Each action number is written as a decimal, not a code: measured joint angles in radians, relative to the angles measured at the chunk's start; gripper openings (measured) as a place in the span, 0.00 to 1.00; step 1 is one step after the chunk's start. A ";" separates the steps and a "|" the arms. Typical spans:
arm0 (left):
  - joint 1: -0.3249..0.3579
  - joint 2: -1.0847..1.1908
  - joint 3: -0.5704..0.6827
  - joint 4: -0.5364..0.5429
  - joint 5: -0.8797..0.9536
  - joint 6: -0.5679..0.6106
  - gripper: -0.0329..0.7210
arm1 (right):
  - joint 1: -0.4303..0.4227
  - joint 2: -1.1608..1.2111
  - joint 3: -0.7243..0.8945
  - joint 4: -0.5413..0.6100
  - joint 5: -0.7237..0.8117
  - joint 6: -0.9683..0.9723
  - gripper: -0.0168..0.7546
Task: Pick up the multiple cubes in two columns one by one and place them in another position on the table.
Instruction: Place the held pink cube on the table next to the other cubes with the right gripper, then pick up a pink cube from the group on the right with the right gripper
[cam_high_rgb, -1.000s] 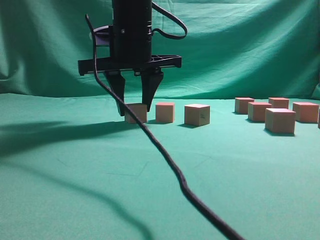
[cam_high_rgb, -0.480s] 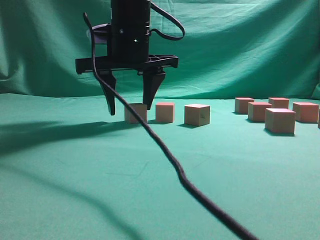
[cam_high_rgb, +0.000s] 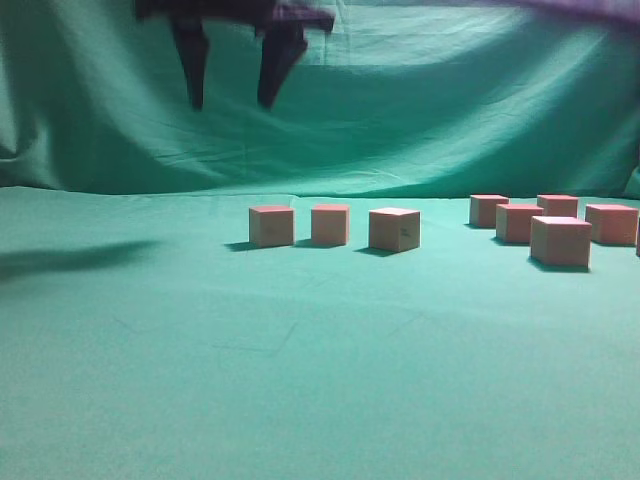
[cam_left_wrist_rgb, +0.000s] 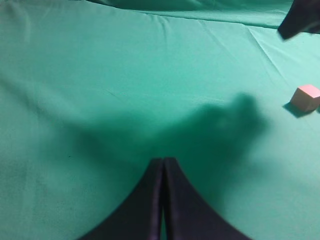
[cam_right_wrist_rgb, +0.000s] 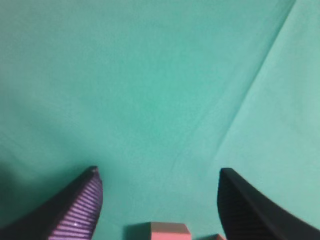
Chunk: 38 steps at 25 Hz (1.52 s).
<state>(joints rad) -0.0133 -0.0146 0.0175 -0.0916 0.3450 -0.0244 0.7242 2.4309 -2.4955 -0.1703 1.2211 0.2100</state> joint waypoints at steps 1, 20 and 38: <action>0.000 0.000 0.000 0.000 0.000 0.000 0.04 | 0.000 -0.015 -0.019 0.002 0.016 -0.002 0.59; 0.000 0.000 0.000 0.000 0.000 0.000 0.04 | -0.306 -0.795 0.788 0.052 0.037 0.005 0.59; 0.000 0.000 0.000 0.000 0.000 0.000 0.04 | -0.547 -0.881 1.633 0.083 -0.485 0.054 0.59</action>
<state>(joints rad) -0.0133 -0.0146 0.0175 -0.0916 0.3450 -0.0244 0.1776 1.5495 -0.8626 -0.0868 0.7365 0.2641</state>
